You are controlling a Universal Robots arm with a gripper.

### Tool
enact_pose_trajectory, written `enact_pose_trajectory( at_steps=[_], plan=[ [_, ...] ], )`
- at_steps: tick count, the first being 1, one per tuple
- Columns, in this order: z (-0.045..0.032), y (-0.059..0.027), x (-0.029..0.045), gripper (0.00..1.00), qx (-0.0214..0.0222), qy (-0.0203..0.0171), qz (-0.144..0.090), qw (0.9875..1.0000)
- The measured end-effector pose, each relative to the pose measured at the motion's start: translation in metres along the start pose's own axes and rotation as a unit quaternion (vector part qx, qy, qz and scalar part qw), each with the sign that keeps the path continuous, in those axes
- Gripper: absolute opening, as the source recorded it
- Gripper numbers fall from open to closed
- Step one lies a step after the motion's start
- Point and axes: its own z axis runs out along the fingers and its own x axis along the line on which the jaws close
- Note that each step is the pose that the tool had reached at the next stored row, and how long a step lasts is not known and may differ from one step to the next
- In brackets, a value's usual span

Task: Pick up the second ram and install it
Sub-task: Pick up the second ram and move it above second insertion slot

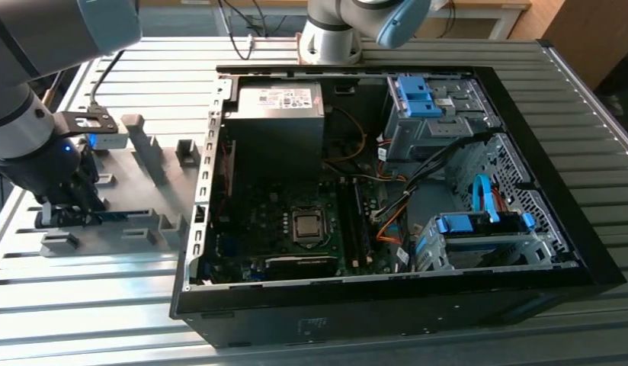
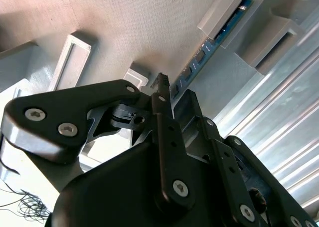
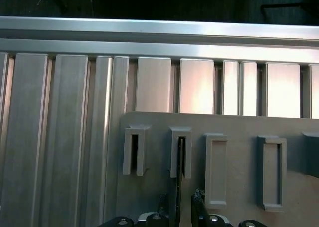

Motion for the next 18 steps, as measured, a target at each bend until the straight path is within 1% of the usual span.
enact_pose_trajectory(
  at_steps=[8, 10, 11, 18],
  plan=[
    [0.0014, 0.0000, -0.0001, 0.32, -0.0001, -0.0007, 0.000, 1.0000],
    [0.0017, 0.0000, -0.0001, 0.30, 0.0000, -0.0007, 0.000, 1.0000],
    [0.0019, 0.0000, -0.0001, 0.24, 0.0000, -0.0007, 0.000, 1.0000],
    [0.0033, -0.0003, -0.0001, 0.24, 0.0000, -0.0007, 0.000, 1.0000]
  ],
)
